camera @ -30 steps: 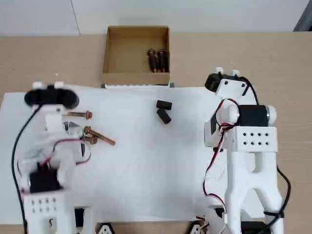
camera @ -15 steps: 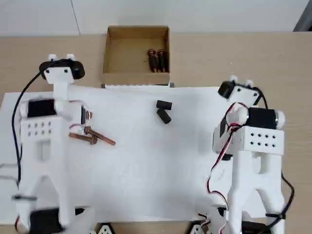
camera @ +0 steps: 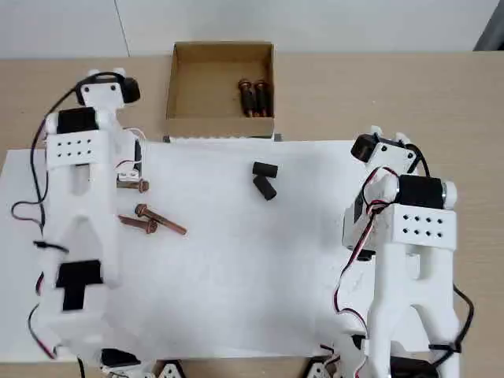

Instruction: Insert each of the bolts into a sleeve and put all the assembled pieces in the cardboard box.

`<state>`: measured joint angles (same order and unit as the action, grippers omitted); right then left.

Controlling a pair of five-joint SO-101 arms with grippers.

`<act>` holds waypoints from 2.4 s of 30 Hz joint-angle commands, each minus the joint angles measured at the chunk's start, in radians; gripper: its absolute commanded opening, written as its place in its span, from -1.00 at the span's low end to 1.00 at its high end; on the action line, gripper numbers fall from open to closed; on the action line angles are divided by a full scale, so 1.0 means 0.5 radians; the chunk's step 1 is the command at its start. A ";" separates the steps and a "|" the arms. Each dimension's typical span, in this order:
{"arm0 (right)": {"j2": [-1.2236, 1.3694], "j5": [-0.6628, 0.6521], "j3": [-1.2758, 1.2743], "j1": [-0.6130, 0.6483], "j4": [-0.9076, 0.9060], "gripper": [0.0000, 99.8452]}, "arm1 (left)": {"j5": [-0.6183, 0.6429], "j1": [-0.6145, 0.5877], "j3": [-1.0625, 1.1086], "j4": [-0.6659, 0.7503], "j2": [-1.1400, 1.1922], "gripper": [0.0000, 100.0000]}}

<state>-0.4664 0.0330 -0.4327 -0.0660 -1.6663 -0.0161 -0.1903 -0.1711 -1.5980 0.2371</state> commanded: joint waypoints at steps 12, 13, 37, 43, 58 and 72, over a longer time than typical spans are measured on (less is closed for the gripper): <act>-0.054 0.009 0.012 -0.026 0.035 -0.99 | -1.761 -0.031 -0.548 -0.221 0.295 -0.99; -0.054 0.009 0.012 -0.026 0.035 -0.99 | -1.850 -0.043 -0.585 -0.221 0.304 -0.99; -0.066 0.012 -0.218 -0.029 0.112 -0.99 | -2.921 -0.184 -0.628 -0.298 0.509 -0.76; -0.069 0.009 -0.218 -0.029 0.109 -0.99 | -2.946 -0.153 -0.628 -0.181 0.516 -0.76; -0.069 0.009 -0.218 -0.029 0.106 -0.99 | -2.943 -0.126 -1.097 -0.126 1.043 -0.76; -0.069 0.006 -0.215 -0.026 0.103 -0.99 | -2.934 -0.003 -1.327 -0.209 1.326 -0.99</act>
<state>-0.4664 0.0330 -0.5462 -0.0706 -1.6203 -1.3387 -0.2209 -0.7910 -1.7085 0.8968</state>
